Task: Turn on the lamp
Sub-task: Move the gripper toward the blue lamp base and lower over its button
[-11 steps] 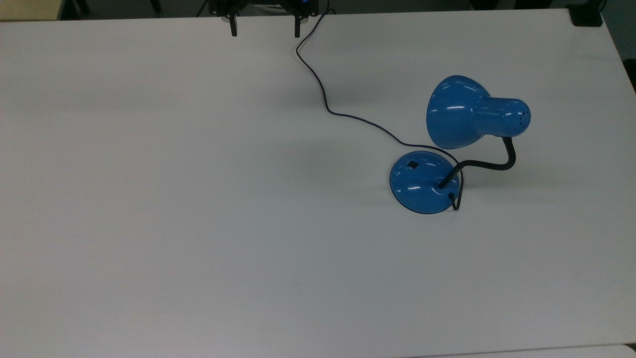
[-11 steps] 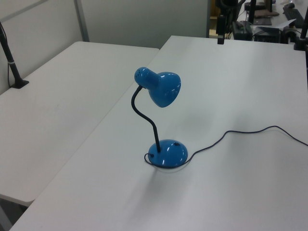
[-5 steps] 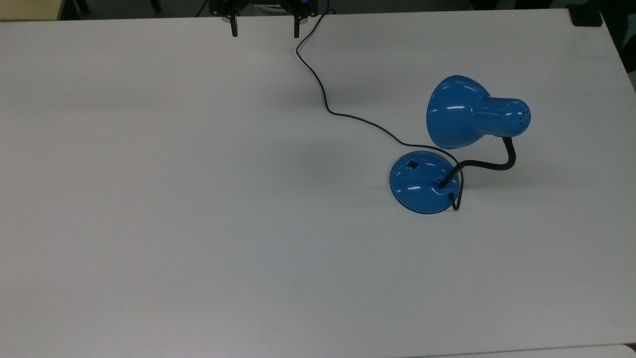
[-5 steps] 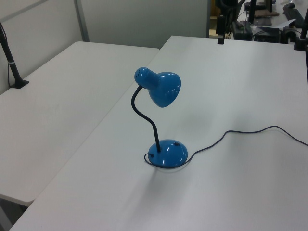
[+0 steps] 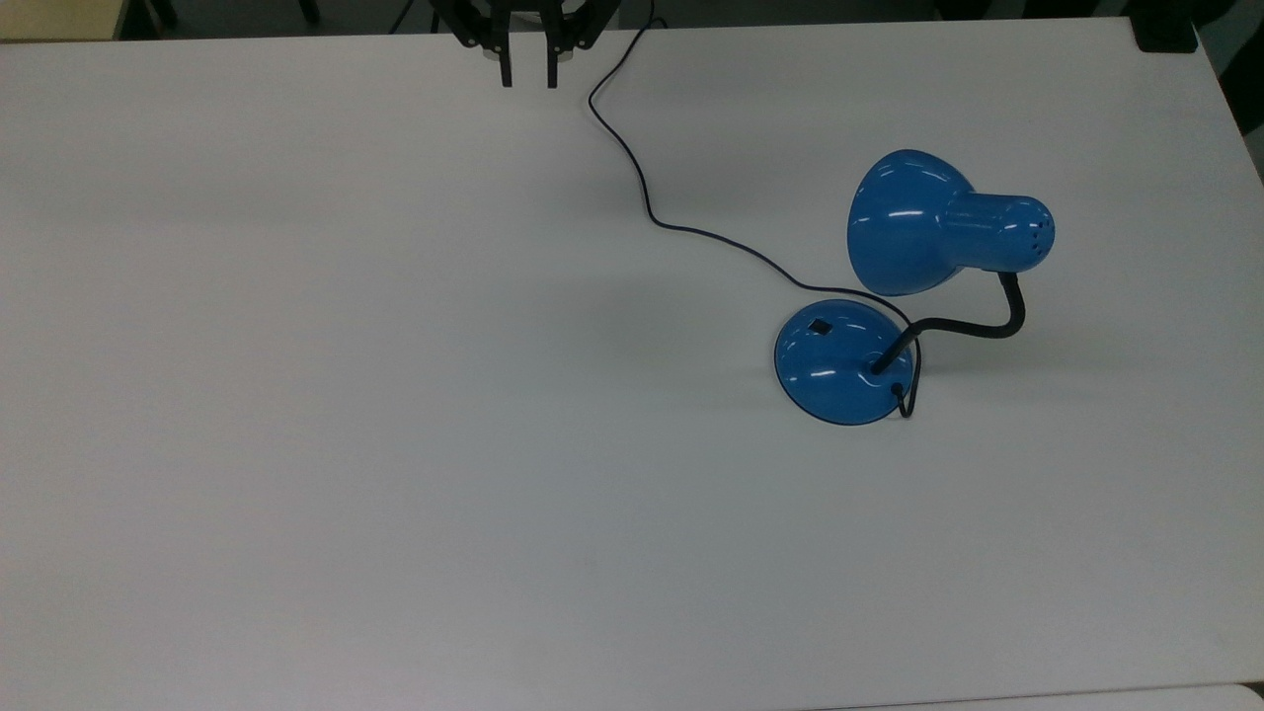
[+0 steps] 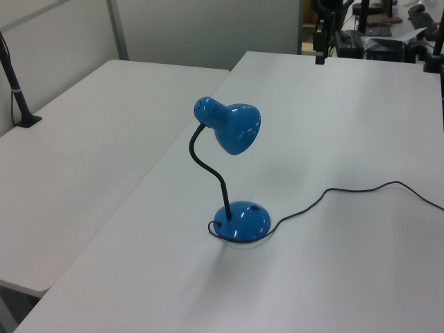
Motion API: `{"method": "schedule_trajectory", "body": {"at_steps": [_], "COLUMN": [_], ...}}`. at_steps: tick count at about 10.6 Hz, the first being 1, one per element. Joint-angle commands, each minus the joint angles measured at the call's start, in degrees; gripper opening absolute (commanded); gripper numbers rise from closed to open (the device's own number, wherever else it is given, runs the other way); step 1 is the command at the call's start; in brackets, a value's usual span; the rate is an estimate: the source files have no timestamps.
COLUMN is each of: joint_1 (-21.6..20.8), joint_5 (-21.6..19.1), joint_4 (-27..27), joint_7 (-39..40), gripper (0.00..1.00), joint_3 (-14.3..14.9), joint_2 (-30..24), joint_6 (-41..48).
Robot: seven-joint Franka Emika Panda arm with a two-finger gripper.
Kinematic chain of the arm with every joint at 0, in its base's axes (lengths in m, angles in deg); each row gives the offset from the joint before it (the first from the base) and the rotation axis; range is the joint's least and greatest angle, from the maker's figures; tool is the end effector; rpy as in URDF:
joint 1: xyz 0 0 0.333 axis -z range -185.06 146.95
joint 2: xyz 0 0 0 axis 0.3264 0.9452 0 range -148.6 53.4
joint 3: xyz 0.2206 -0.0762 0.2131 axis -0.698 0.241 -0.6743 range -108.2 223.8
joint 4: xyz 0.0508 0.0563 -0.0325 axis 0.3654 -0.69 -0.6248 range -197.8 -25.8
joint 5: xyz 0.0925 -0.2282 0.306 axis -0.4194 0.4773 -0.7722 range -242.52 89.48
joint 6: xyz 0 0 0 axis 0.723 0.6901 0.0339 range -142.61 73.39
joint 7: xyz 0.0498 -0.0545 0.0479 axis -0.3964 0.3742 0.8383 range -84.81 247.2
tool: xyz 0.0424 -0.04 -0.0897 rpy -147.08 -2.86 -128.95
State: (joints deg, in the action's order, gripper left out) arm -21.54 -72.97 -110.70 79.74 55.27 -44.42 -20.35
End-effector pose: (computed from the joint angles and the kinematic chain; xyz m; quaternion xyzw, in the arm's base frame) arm 0.5743 0.0432 0.6068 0.9990 0.0323 0.0075 0.0294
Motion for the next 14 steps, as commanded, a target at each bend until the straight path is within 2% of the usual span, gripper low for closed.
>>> {"method": "schedule_trajectory", "body": {"at_steps": [1, 4, 7, 9, 14], "joint_1": [-0.5, -1.0, -2.9, -5.1, -12.4], "joint_5": [0.0, 0.0, -0.1, -0.1, -0.1], "joint_4": [-0.5, -2.0, -6.9, -12.6, -20.3], "joint_7": [4.2, 5.8, 8.9, 11.1, 11.4], "gripper": [0.00, 0.00, 0.00, 0.00, 0.00], "joint_3": [0.3, -0.1, -0.4, -0.4, -0.5], "joint_2": [-0.2, -0.1, -0.5, -0.8, 2.9], "joint_6": [-0.3, -1.5, -6.8, -15.0, -31.0]}}
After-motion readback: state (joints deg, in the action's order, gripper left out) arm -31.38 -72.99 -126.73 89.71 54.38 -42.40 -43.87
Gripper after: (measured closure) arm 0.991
